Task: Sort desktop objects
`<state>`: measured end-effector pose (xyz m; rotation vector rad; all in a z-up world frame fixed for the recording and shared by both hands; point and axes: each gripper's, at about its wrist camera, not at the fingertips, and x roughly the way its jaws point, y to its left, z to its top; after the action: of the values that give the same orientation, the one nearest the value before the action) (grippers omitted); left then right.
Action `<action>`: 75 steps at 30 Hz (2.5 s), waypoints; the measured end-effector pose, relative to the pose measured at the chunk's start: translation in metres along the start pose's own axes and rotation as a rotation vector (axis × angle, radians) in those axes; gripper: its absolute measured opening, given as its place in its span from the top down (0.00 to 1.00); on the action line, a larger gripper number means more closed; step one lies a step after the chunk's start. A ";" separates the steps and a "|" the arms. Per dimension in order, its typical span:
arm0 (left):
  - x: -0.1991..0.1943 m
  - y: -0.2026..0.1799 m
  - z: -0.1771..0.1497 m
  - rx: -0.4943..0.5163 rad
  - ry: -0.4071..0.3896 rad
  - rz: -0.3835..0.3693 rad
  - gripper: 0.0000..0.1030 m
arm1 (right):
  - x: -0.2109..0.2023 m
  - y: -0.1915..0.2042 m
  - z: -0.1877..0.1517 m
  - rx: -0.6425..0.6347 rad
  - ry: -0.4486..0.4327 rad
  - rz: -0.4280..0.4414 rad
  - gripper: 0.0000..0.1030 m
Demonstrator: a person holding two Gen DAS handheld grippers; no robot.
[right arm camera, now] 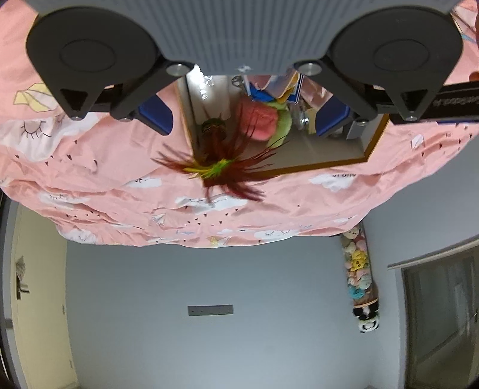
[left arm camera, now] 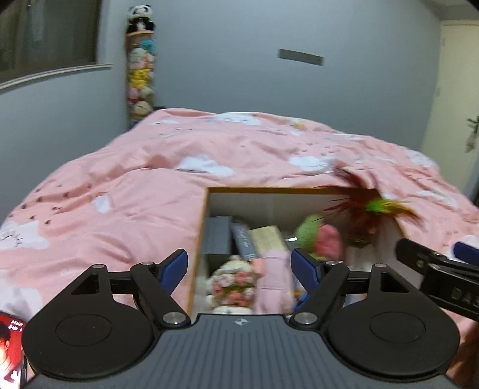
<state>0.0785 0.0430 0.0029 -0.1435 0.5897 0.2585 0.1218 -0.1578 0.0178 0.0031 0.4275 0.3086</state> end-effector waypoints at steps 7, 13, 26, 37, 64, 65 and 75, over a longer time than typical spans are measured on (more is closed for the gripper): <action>0.023 0.008 -0.018 -0.046 0.059 -0.020 0.12 | 0.014 0.013 -0.014 -0.063 0.036 0.027 0.01; 0.030 0.000 -0.033 -0.010 0.073 -0.019 0.03 | 0.025 0.005 -0.023 -0.024 0.100 0.040 0.01; 0.039 -0.007 -0.044 0.013 0.107 -0.023 0.03 | 0.039 -0.003 -0.037 0.030 0.148 0.008 0.01; 0.043 -0.007 -0.047 0.011 0.097 -0.016 0.03 | 0.042 -0.001 -0.041 -0.007 0.142 -0.006 0.01; 0.046 -0.006 -0.046 0.020 0.105 -0.023 0.03 | 0.045 0.001 -0.044 -0.029 0.146 -0.017 0.01; 0.046 -0.006 -0.046 0.019 0.105 -0.023 0.03 | 0.045 0.001 -0.044 -0.029 0.147 -0.017 0.01; 0.046 -0.006 -0.046 0.020 0.105 -0.023 0.03 | 0.045 0.001 -0.044 -0.029 0.146 -0.017 0.01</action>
<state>0.0926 0.0364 -0.0605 -0.1454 0.6940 0.2239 0.1423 -0.1461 -0.0404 -0.0515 0.5680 0.2987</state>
